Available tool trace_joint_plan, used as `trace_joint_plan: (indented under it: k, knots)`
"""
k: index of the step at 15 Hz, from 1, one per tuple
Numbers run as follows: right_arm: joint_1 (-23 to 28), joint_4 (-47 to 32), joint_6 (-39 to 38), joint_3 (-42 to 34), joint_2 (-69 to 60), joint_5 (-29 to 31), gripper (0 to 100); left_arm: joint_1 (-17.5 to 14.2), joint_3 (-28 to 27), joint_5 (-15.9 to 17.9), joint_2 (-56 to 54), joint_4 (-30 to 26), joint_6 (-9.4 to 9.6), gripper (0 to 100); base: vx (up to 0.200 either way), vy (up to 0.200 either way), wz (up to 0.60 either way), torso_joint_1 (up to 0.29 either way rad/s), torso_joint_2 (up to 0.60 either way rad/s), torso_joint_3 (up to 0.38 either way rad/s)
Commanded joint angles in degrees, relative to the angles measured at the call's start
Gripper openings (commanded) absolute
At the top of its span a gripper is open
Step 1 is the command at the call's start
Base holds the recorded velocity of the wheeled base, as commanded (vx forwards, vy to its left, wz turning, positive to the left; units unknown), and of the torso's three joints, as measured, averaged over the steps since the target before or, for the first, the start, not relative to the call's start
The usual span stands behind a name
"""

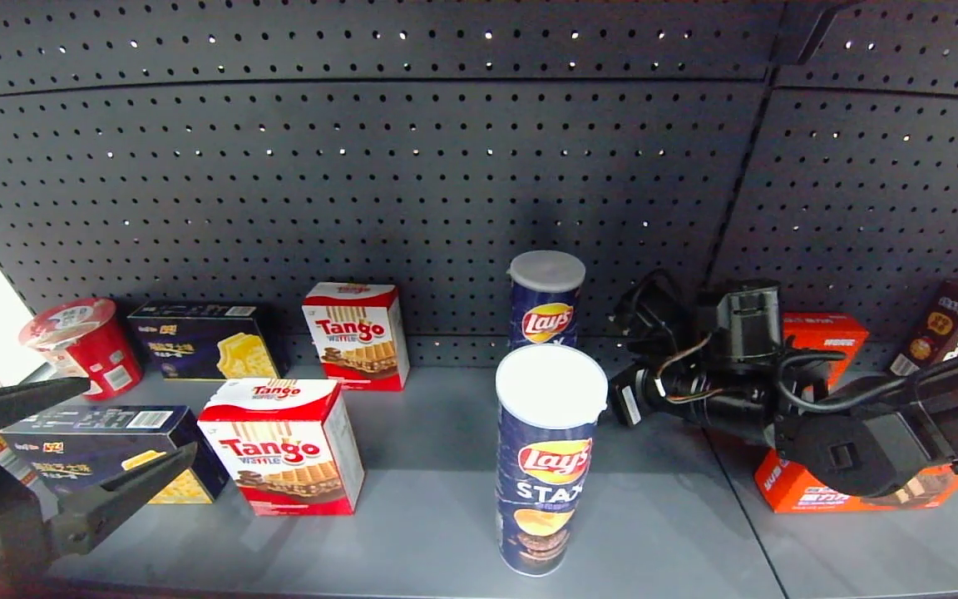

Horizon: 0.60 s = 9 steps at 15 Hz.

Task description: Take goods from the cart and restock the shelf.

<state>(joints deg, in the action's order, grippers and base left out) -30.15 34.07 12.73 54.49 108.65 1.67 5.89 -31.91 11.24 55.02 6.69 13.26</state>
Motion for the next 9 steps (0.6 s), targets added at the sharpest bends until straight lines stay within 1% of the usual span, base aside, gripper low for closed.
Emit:
trace_joint_plan:
  k: [1,6,9]
  knots:
    - [-0.09,0.03,0.02,0.0,0.51,0.0,100,0.0,0.01,0.01,-0.26,0.07,0.01,100,0.0,0.0,0.0,0.0,0.0,0.0]
    - [1.23,0.03,0.02,0.0,0.33,0.09,100,0.0,0.1,0.01,-0.61,0.07,-0.34,100,0.0,0.0,0.0,0.0,0.0,0.0]
    - [1.06,0.03,0.02,1.67,1.74,0.09,100,0.0,0.01,0.01,-0.61,0.07,-0.34,100,0.0,0.0,0.0,0.0,0.0,0.0]
